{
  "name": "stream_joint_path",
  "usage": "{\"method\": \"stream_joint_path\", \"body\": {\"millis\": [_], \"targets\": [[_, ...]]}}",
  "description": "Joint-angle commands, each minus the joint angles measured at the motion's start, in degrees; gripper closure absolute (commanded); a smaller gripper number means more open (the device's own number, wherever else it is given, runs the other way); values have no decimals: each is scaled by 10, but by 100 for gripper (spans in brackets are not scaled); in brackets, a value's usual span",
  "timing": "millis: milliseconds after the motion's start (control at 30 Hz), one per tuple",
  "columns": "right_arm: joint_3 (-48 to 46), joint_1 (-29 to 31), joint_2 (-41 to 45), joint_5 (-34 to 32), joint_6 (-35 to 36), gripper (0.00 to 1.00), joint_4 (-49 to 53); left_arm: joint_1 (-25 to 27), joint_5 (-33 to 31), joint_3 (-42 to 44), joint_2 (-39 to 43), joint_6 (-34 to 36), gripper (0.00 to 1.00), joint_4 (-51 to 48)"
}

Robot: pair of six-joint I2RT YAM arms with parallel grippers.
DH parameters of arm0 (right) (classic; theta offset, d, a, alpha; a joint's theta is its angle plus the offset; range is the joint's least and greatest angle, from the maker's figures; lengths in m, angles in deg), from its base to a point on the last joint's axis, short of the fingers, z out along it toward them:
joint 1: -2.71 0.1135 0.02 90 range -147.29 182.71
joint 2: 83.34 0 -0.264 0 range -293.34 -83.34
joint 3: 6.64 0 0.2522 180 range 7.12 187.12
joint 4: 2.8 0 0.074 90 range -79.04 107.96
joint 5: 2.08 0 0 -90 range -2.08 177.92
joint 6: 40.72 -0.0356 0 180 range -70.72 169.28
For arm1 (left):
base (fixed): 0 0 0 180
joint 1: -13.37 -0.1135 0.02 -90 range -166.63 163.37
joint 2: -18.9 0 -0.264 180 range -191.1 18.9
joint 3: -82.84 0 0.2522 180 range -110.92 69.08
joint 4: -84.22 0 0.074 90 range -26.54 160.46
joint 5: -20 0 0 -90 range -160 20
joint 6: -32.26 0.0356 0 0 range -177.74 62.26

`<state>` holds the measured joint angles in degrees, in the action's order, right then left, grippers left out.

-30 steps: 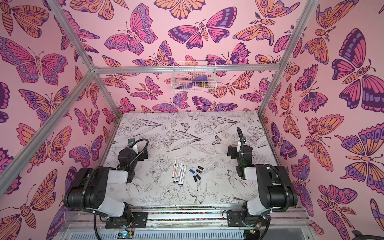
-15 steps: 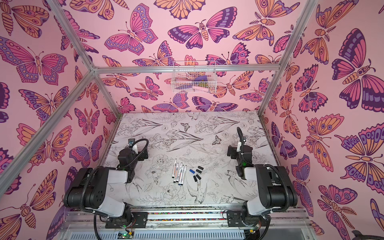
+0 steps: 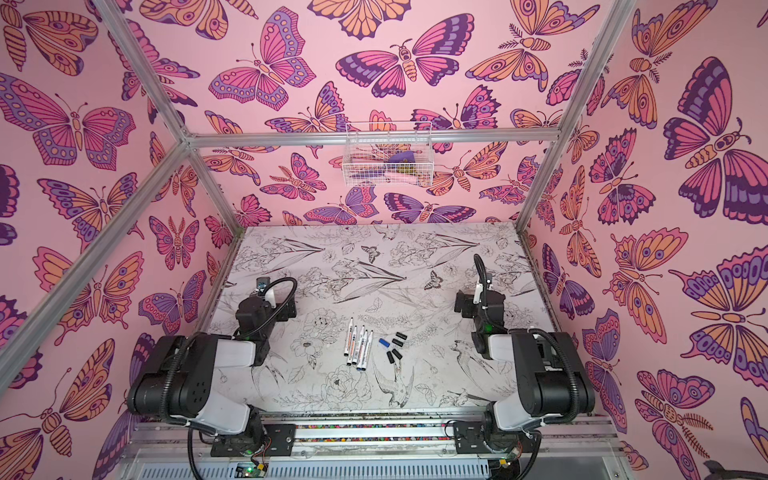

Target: Insert the pens into the pen caps

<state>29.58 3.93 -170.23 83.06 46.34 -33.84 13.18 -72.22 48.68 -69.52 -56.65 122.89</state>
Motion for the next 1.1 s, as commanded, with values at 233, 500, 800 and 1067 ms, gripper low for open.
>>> {"method": "stream_joint_path", "body": {"millis": [233, 500, 800, 1067], "targets": [[9, -3, 7, 2, 3, 1, -7, 3, -4, -4, -5, 6, 1, 5], [10, -15, 6, 26, -5, 1, -6, -1, 3, -7, -4, 0, 1, -1], [113, -22, 85, 90, -11, 27, 249, 7, -67, -145, 83, -18, 1, -299], [197, 63, 178, -9, -134, 23, 469, 112, -199, -228, 174, -217, 1, -536]]}}
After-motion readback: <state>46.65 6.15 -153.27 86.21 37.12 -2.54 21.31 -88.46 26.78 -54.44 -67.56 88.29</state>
